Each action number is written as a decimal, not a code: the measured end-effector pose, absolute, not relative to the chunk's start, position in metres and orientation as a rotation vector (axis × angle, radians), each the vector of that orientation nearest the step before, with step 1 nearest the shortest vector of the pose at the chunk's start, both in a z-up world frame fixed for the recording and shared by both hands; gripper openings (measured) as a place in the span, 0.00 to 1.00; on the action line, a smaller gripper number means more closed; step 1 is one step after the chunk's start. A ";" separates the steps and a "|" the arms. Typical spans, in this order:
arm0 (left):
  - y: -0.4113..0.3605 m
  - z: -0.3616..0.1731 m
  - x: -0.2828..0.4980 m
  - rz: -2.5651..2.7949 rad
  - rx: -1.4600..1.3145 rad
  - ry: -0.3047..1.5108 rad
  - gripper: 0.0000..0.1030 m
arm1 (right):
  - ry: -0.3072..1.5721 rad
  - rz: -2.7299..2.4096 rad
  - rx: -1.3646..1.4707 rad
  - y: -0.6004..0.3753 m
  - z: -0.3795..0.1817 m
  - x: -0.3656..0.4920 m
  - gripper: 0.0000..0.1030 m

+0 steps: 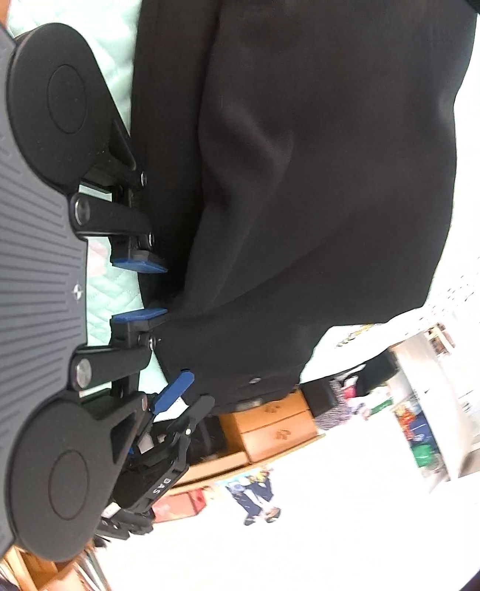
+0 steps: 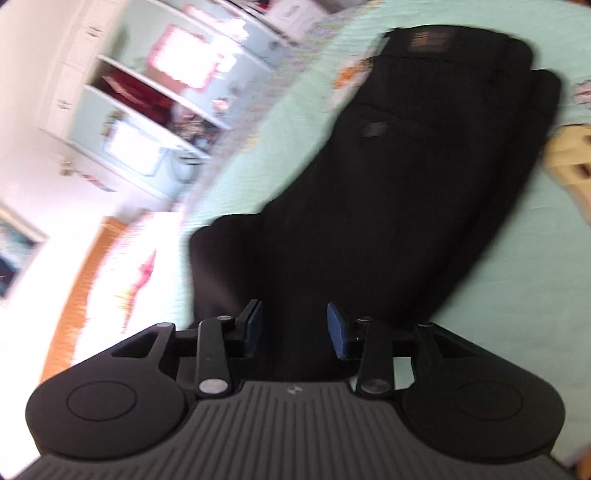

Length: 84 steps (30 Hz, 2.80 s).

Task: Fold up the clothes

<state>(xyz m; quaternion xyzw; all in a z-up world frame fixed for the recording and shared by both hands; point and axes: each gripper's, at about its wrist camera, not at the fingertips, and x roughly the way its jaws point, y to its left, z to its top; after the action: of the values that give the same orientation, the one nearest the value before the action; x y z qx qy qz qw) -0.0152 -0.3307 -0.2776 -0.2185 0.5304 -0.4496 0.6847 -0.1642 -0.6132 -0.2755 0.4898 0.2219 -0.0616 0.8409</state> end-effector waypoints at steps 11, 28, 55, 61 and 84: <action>-0.258 -0.269 -0.005 -0.877 -0.735 1.172 0.27 | 0.486 -0.155 1.187 -0.618 -0.311 -0.189 0.35; -0.217 -0.280 -0.020 -0.663 -1.114 1.319 0.59 | 0.468 0.232 1.083 -0.548 -0.279 -0.161 0.65; -0.198 -0.280 -0.010 -0.632 -1.169 1.210 0.74 | 0.456 0.128 1.525 -0.517 -0.342 -0.137 0.10; -0.200 -0.284 -0.009 -0.663 -1.182 1.097 0.76 | 0.416 0.163 1.634 -0.514 -0.341 -0.142 0.10; -0.156 -0.216 -0.028 -0.762 -0.656 0.836 0.12 | 0.504 0.197 1.559 -0.521 -0.337 -0.157 0.52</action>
<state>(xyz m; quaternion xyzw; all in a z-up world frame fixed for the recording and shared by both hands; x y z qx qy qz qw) -0.0275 -0.1561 -0.2163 -0.3050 0.3889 -0.3544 0.7938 -0.1568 -0.5214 -0.3367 0.6941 0.2244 0.0876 0.6783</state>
